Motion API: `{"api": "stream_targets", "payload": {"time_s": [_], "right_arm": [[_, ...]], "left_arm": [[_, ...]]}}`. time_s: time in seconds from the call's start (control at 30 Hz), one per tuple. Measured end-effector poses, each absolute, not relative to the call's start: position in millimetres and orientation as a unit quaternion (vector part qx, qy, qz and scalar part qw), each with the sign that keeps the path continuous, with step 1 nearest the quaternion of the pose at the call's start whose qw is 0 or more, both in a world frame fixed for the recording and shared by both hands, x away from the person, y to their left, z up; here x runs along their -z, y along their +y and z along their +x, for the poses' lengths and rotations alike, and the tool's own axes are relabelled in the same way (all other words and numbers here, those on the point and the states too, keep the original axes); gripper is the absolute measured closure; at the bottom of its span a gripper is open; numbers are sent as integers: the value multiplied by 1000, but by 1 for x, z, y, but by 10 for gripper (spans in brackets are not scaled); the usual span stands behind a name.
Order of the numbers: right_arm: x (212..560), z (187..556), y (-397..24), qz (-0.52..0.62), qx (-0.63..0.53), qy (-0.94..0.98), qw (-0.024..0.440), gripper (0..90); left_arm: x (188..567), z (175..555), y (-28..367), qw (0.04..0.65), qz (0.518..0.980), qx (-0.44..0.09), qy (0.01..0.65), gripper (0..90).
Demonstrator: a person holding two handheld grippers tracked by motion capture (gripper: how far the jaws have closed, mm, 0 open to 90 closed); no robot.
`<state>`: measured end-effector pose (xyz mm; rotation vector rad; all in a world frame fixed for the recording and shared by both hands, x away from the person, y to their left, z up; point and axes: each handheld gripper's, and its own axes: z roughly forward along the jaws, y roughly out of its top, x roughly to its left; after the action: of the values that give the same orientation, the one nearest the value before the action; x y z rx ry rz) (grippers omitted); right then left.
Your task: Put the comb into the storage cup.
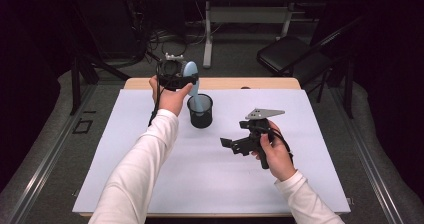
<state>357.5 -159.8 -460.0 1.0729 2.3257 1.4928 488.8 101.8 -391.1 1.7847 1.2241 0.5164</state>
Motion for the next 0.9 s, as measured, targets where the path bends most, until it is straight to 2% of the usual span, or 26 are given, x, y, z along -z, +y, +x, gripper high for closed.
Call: {"api": "stream_targets", "payload": {"time_s": [0.9], "right_arm": [[460,357,-160,362,-500,782,88,0]], "left_arm": [[413,491,91,433,733,-217,477,479]]}}
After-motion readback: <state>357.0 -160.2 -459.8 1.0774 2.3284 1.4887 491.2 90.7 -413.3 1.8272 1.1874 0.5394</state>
